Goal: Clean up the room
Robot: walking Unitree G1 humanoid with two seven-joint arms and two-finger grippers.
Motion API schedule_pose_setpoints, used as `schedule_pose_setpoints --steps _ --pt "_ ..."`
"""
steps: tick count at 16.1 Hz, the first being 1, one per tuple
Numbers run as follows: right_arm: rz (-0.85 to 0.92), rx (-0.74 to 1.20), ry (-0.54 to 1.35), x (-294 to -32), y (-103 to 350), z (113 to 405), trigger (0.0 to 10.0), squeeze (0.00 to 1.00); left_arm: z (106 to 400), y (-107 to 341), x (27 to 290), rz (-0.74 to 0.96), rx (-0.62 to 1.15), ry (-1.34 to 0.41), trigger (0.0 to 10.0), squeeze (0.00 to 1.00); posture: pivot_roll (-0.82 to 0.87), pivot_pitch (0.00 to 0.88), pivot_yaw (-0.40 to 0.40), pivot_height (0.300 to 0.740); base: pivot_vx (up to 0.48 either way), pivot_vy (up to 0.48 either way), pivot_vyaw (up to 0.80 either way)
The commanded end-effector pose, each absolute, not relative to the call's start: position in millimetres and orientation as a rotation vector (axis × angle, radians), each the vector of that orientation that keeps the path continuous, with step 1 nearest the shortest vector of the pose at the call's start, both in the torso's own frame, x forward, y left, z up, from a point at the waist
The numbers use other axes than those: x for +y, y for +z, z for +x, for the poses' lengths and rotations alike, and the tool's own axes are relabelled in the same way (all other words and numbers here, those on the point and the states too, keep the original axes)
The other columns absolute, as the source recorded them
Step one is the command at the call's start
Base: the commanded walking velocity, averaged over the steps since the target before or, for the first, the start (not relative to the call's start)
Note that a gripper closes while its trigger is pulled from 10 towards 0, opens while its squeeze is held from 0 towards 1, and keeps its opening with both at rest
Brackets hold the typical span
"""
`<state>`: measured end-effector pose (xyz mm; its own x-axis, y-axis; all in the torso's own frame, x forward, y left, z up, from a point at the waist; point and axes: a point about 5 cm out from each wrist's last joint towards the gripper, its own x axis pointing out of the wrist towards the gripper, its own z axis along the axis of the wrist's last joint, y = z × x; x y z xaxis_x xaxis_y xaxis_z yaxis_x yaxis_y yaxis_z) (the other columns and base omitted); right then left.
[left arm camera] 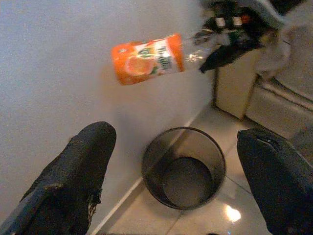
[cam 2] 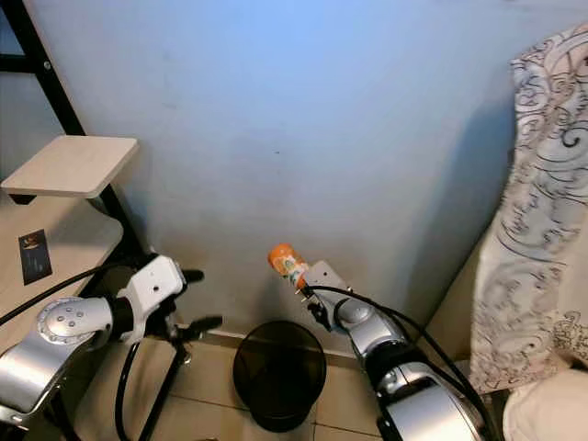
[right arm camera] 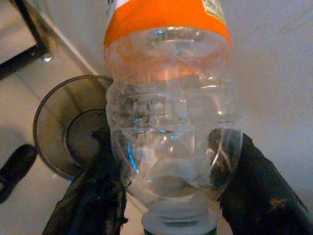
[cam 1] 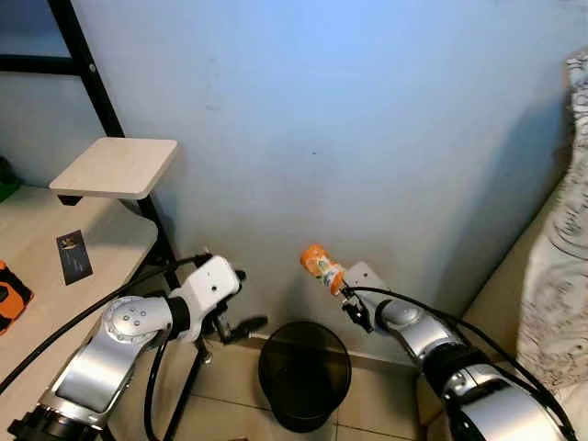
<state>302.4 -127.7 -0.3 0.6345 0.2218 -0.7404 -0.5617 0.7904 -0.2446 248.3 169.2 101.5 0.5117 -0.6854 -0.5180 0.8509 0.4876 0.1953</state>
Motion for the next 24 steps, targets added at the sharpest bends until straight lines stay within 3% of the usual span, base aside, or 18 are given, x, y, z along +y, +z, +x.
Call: schedule_pose_setpoints --steps 1,7,8,9,10,14,17,24 --pt "-0.484 0.755 0.477 -125 2 305 10.0 0.0 249 105 169 0.477 0.397 -1.011 10.0 0.0 -0.01 0.0 0.028 0.74 0.0 0.0 0.0" --pt "-0.456 0.771 0.525 -116 -4 300 10.0 0.01 250 105 174 0.503 0.43 -1.067 10.0 0.0 -0.01 0.0 0.034 0.74 0.0 0.0 0.0" --pt "-0.453 0.771 0.526 -115 -4 300 10.0 0.21 250 105 174 0.505 0.431 -1.065 10.0 0.0 -0.01 0.0 0.034 0.74 0.0 0.0 0.0" --pt "-0.44 0.77 0.533 -113 -4 300 10.0 0.8 251 105 175 0.51 0.437 -1.061 10.0 0.0 -0.01 0.0 0.034 0.74 0.0 0.0 0.0" --pt "-0.424 0.768 0.539 -112 -4 300 10.0 0.96 251 104 176 0.513 0.442 -1.058 10.0 0.0 -0.01 0.0 0.033 0.74 0.0 0.0 0.0" --pt "-0.363 0.777 0.572 -106 -7 296 10.0 1.0 250 103 177 0.518 0.449 -1.051 10.0 0.0 -0.01 0.0 0.033 0.74 0.0 0.0 0.0" --pt "-0.222 0.775 0.551 -104 -8 293 10.0 1.0 252 103 177 0.518 0.441 -1.036 10.0 0.0 0.0 0.0 0.031 0.74 0.0 0.0 0.0" --pt "-0.052 0.711 0.466 -127 -18 278 10.0 1.0 247 100 178 0.475 0.435 -0.933 10.0 0.0 -0.01 0.0 0.047 0.74 0.0 0.0 0.0"
